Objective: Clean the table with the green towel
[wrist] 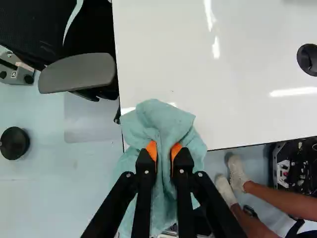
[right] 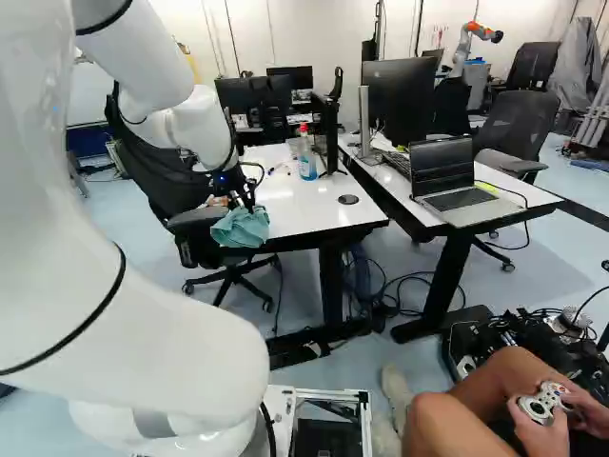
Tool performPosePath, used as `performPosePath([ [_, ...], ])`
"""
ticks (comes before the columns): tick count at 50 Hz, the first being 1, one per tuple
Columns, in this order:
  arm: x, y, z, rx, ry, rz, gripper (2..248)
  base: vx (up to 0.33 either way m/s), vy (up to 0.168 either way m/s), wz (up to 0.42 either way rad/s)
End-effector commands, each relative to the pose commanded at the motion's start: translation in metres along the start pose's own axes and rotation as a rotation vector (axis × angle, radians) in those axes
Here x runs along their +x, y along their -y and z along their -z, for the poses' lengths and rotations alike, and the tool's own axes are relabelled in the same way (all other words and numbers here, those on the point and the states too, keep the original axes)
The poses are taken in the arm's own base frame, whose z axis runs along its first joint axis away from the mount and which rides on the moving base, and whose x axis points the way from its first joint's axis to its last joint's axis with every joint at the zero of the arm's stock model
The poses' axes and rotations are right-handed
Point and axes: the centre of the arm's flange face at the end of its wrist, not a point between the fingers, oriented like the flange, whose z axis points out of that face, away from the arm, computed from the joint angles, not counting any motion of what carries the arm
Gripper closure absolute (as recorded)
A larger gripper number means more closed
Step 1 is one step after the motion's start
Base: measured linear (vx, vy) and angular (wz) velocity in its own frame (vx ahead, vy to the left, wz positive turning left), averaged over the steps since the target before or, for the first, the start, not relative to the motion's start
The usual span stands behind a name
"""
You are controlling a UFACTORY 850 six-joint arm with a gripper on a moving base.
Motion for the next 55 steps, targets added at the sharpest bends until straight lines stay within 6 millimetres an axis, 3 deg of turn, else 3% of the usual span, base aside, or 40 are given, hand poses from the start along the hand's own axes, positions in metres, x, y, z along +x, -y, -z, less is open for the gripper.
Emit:
performPosePath([
  [55,0.0054,-0.0043,-0.002,-0.005,0.001,-0.01,199,0.0,0.0,0.0],
])
